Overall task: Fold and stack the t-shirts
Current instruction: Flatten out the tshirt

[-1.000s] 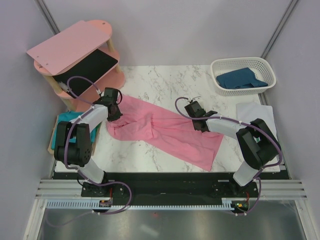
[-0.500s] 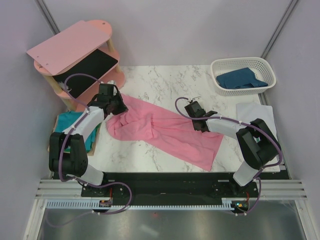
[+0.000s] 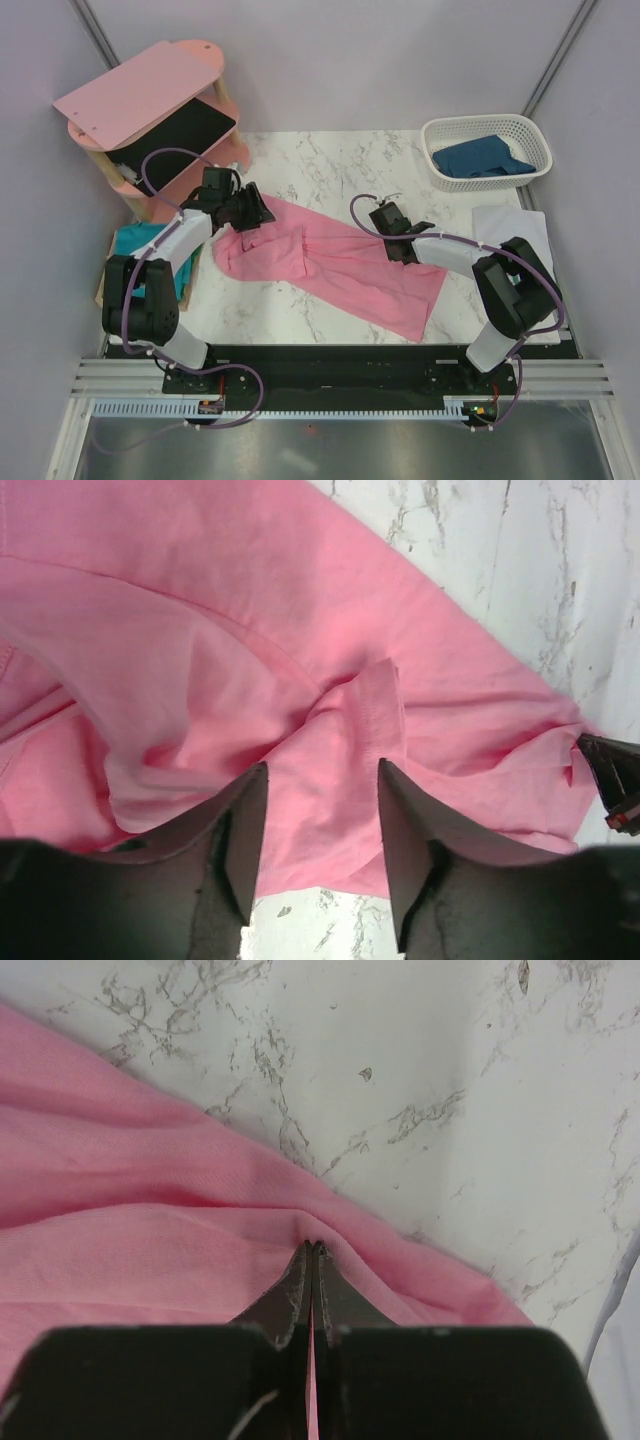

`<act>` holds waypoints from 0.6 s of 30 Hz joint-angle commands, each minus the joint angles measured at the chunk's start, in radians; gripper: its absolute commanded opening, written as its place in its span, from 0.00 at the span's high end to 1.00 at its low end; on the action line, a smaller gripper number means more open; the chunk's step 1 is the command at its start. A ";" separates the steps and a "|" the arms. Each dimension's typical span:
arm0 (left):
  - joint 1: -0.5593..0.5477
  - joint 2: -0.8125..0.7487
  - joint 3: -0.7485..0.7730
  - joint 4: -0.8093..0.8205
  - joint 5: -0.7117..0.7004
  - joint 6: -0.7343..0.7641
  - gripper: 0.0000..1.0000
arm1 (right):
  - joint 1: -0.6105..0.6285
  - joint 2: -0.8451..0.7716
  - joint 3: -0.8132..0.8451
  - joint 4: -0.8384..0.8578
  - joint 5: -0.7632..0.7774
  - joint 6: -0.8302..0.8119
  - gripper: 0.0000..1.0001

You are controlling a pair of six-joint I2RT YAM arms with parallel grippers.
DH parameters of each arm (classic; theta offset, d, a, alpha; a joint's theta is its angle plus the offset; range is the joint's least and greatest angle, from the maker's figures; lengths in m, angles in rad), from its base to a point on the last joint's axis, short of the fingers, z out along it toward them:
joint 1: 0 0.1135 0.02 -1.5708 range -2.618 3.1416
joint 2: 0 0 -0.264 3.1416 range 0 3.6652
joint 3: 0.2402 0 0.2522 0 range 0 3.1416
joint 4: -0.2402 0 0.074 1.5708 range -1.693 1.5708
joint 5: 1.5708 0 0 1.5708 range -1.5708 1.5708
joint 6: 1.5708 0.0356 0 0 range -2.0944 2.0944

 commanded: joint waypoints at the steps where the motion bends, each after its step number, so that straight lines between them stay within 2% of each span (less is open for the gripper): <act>1: -0.001 0.018 0.008 -0.029 -0.056 0.036 0.42 | -0.003 0.012 0.001 0.023 0.000 0.012 1.00; 7: -0.001 0.019 0.005 -0.081 -0.188 0.038 0.40 | -0.003 0.015 0.002 0.025 0.002 0.012 1.00; 10: -0.001 0.004 0.002 -0.090 -0.211 0.039 0.40 | -0.003 0.018 0.004 0.025 0.000 0.012 1.00; 15: -0.001 -0.119 -0.029 -0.084 -0.271 0.038 0.40 | -0.003 0.018 0.002 0.025 -0.004 0.012 1.00; 18: 0.004 -0.177 -0.054 -0.090 -0.408 0.027 0.39 | -0.003 0.019 0.002 0.026 -0.009 0.012 1.00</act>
